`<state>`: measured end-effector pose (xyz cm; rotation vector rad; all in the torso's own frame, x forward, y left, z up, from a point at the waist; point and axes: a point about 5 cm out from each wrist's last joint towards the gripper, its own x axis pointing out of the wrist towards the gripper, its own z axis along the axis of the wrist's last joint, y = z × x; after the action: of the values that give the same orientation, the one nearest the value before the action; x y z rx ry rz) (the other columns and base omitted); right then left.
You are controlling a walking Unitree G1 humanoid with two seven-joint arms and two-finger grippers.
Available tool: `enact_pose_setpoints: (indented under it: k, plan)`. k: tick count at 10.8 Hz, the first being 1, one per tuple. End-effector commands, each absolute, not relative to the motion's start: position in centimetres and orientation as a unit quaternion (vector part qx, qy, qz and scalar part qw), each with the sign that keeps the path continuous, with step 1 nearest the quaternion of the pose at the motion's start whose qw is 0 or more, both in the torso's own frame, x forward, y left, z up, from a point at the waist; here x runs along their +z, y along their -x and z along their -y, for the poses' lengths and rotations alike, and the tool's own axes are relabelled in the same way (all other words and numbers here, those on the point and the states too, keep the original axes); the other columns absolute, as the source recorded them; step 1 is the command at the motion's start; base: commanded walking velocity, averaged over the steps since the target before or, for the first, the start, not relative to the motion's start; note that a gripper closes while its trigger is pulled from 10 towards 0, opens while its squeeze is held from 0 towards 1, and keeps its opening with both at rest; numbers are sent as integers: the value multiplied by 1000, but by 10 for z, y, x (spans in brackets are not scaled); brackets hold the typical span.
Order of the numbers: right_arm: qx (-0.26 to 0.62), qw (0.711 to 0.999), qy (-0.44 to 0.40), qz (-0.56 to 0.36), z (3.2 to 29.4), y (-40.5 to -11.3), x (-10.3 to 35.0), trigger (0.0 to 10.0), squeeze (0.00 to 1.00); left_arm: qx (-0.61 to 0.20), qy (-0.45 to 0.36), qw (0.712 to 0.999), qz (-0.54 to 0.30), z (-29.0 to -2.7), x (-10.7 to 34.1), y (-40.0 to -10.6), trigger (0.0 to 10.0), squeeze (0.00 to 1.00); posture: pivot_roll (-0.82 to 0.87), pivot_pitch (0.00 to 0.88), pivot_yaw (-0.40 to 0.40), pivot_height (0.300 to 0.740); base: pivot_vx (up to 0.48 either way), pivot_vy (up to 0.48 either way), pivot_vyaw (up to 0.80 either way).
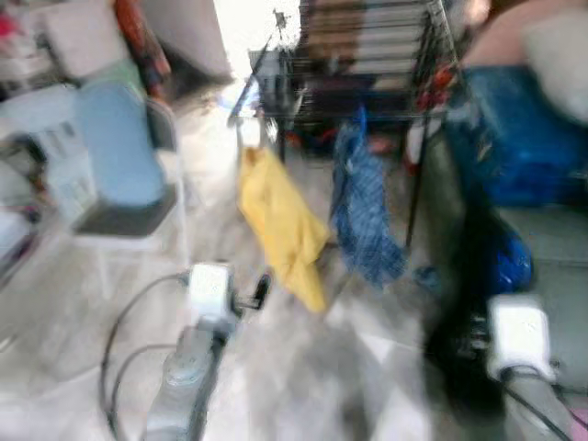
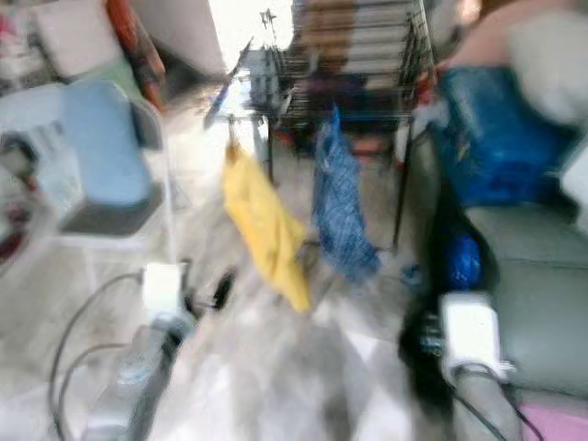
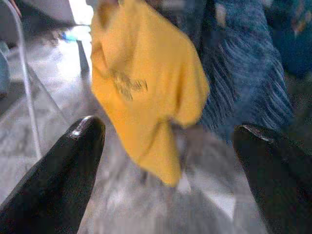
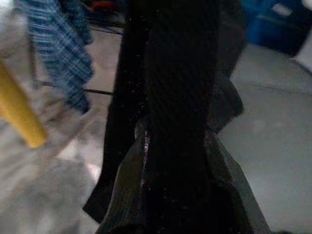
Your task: Hang hanger
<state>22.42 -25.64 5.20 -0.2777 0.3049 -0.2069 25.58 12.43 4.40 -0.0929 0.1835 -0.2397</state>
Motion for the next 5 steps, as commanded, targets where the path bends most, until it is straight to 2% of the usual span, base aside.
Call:
enact_pose_setpoints:
  k: [1, 2, 3, 4, 5]
  plan:
    - [-83, 980, 140, -115, 251, -238, 71, 10000, 0, -112, 41, 990, -70, -129, 58, -265, 10000, 0, -301, 0, 108, 740, 0, 0, 0]
    - [-63, 983, 140, -97, 247, -252, 86, 10000, 0, -124, 45, 989, -60, -130, 71, -276, 10000, 0, -308, 0, 105, 740, 0, 0, 0]
    - [-61, 979, 152, -121, 246, -245, 63, 10000, 0, -129, 4, 990, -62, -136, 52, -278, 10000, 0, -320, 0, 98, 740, 0, 0, 0]
    - [-75, 984, 109, -119, 244, -246, 69, 10000, 0, -95, 41, 993, -54, -143, 62, -285, 10000, 0, -309, 0, 77, 740, 0, 0, 0]
    - [-34, 985, 120, -115, 230, -246, 67, 10000, 0, -84, 57, 994, -47, -143, 66, -286, 10000, 0, -288, 0, 64, 740, 0, 0, 0]
